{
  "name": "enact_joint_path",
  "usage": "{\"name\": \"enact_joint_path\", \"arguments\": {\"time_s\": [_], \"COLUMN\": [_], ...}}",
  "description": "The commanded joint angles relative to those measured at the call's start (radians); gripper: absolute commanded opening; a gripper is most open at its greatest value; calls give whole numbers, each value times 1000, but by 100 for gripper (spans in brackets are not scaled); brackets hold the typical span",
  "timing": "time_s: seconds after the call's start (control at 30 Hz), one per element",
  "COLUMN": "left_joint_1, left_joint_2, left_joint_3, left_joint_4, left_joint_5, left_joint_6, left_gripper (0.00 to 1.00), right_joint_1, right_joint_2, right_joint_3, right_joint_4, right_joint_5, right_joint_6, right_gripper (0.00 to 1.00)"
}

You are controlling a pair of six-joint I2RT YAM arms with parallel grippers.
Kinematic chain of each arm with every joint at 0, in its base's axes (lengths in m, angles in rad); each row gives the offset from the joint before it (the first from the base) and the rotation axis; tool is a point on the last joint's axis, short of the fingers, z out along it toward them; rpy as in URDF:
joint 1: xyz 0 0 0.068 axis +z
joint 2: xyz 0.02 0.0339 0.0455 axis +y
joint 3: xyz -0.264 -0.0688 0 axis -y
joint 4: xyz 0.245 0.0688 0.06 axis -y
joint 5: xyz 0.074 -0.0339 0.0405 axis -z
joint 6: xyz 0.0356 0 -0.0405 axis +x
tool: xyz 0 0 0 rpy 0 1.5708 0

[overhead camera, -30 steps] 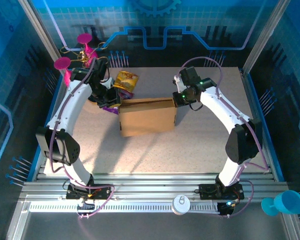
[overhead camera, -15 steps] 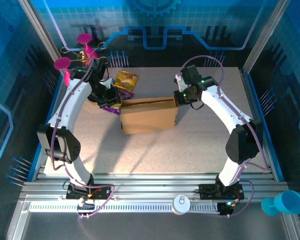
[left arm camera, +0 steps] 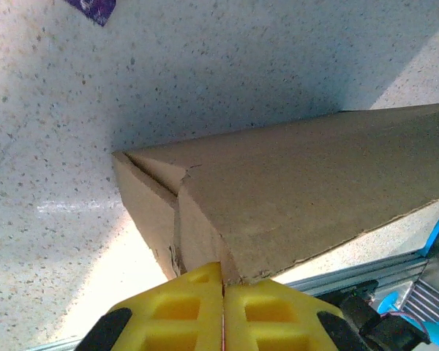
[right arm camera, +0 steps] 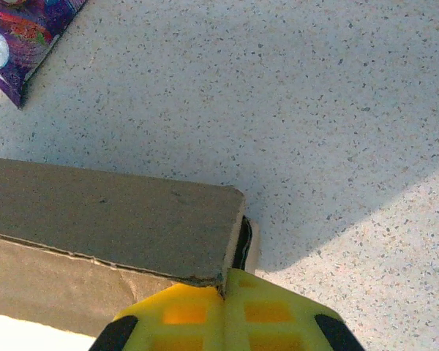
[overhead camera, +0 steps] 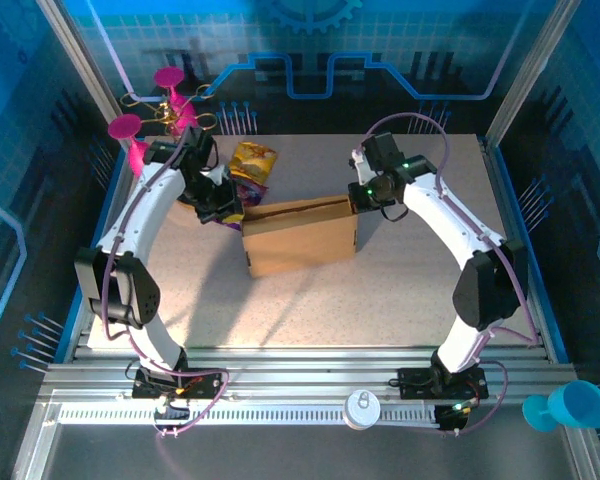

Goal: Fold the paper box

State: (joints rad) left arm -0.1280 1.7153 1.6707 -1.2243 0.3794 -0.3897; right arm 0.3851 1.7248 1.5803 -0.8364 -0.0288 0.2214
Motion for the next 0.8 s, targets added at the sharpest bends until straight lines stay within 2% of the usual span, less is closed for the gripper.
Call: {"name": "enact_joint_path", "arguments": {"time_s": [0.0, 0.6, 0.77], "left_joint_1": [-4, -2, -2], "left_joint_2": [-44, -41, -61], "left_joint_3": [-27, 32, -20], "left_joint_4": [48, 20, 36], "left_joint_5": [91, 124, 119], "left_joint_6": [-55, -70, -62], "left_gripper": [8, 8, 8], "right_joint_1": [11, 11, 11], "right_joint_2": [-36, -40, -42], "right_joint_3": [-30, -8, -13], "right_joint_4": [4, -15, -12], "right_joint_5": [-16, 0, -2], "right_joint_6": [13, 14, 15], "right_gripper": [0, 0, 0]}}
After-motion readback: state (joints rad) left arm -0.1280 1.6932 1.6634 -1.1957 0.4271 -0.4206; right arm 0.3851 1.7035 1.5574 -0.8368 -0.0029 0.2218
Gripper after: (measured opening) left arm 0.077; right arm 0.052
